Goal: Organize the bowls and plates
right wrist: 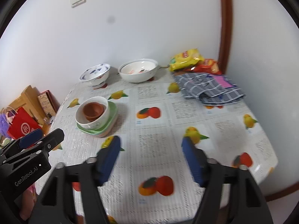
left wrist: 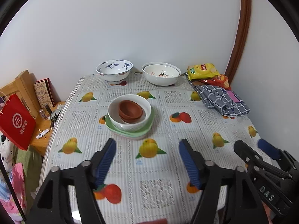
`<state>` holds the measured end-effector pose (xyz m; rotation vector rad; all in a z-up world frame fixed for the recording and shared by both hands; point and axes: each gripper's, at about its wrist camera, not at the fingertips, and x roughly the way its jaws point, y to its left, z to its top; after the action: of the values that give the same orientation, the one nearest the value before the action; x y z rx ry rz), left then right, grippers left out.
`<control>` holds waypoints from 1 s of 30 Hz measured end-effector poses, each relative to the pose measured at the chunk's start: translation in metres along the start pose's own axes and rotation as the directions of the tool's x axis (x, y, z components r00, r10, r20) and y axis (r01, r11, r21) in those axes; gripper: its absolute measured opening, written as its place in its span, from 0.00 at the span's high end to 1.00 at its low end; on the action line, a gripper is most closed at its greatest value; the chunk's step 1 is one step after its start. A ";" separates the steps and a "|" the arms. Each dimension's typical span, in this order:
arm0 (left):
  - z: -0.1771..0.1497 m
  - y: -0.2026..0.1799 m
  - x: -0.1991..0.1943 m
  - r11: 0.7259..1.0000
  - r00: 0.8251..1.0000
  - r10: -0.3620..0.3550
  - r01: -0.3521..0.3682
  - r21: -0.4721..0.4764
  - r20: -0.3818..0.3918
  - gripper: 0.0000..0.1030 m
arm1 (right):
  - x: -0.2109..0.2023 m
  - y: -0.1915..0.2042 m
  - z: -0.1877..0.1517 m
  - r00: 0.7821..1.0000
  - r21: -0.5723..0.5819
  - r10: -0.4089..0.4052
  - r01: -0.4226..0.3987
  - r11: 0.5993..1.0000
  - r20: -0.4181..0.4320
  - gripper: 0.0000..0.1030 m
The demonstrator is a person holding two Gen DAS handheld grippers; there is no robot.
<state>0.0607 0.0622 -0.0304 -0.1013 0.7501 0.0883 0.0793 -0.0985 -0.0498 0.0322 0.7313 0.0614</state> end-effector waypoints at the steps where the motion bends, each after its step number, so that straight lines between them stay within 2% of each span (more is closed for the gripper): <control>1: -0.003 -0.002 -0.004 1.000 1.000 -0.002 0.002 -0.005 0.007 0.26 | -0.005 -0.002 -0.003 1.000 -0.004 -0.011 0.011 1.000 0.006 0.21; 4: -0.012 -0.005 -0.017 1.000 1.000 0.007 -0.006 -0.021 0.027 0.25 | -0.022 -0.007 -0.015 0.999 -0.034 -0.038 0.039 0.999 0.022 0.18; 6: -0.016 -0.009 -0.023 1.000 0.999 0.023 -0.022 -0.015 0.030 0.16 | -0.031 -0.011 -0.021 0.999 -0.028 -0.033 0.034 0.999 0.020 0.18; 8: -0.021 -0.012 -0.034 1.000 0.999 0.024 -0.024 -0.004 0.045 0.15 | -0.039 -0.015 -0.027 1.000 -0.018 -0.018 0.018 1.000 0.012 0.18; 14: -0.032 -0.022 -0.051 0.999 0.997 0.042 -0.044 0.023 0.060 0.08 | -0.060 -0.026 -0.040 0.999 0.004 -0.037 0.037 0.999 0.020 0.17; 30: -0.051 -0.021 -0.069 0.997 0.995 0.069 -0.071 0.029 0.066 0.07 | -0.088 -0.035 -0.059 0.997 0.010 -0.049 0.048 0.999 0.058 0.17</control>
<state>-0.0216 0.0323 -0.0187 -0.0427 0.6901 0.1457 -0.0240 -0.1387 -0.0365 0.0243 0.6742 0.0109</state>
